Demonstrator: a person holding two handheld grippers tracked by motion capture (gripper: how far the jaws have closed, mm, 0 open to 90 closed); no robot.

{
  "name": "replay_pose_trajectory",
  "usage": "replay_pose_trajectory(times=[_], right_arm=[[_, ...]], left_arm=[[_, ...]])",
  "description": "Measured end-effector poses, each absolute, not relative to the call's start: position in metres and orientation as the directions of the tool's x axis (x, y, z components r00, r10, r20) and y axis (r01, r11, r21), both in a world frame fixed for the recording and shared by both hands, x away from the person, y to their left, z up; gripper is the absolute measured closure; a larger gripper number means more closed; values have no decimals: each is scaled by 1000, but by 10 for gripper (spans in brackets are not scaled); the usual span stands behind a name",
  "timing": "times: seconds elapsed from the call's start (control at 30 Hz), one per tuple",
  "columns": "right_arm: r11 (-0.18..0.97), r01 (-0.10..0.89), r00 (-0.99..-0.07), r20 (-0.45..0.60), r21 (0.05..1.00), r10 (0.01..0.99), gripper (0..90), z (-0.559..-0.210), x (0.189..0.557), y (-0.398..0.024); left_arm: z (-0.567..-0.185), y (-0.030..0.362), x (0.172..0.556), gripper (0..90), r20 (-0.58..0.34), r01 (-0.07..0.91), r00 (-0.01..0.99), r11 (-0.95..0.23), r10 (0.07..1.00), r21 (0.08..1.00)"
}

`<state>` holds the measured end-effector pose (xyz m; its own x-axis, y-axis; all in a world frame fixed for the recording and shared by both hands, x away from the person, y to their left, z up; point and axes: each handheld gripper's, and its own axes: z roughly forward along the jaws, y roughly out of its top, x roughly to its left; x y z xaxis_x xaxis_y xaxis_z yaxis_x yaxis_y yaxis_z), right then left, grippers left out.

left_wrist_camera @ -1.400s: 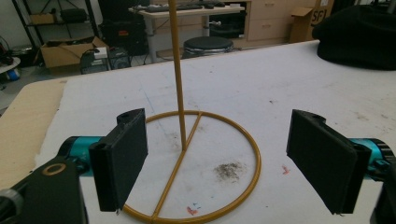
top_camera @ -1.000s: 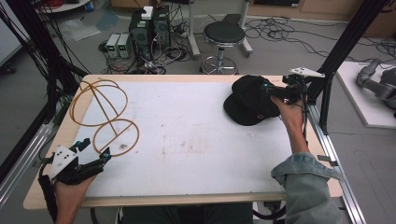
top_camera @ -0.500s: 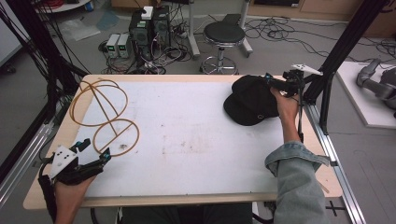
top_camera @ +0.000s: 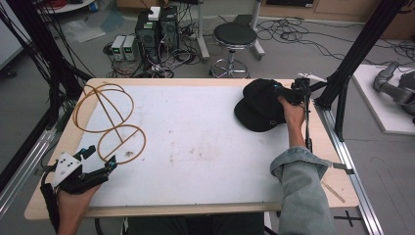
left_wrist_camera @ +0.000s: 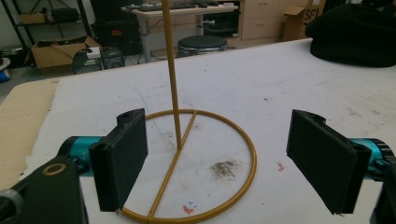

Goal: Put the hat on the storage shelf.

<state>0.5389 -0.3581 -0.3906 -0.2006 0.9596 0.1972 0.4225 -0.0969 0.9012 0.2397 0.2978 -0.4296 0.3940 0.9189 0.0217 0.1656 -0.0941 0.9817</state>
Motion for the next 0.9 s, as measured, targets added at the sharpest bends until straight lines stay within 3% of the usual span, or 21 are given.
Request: replay_pose_trajectory(times=[0.1,0.4,0.43,0.47,0.67,0.77,0.9], right_arm=[[-118,444,-190,222,888,956,144,-396,541,-359],[-105,511,-200,237,853,951,378,-403,545,-356],[-112,520,-204,250,847,946,453,-404,545,-356],[-112,520,-204,250,847,946,453,-404,545,-356],[-113,544,-204,261,832,943,679,-403,543,-356],[-65,526,-201,198,848,959,769,-397,540,-351],[-56,505,-193,176,861,965,791,-388,535,-347]], left_arm=[[-429,297,240,210,22,166,397,-95,918,982],[-429,297,240,211,23,160,399,-94,917,983],[-429,297,240,211,23,160,398,-95,917,983],[-429,297,240,211,25,161,399,-97,916,982],[-429,297,240,211,26,160,399,-98,917,982],[-429,297,240,211,26,159,397,-97,917,983],[-428,297,239,212,27,158,396,-98,918,983]])
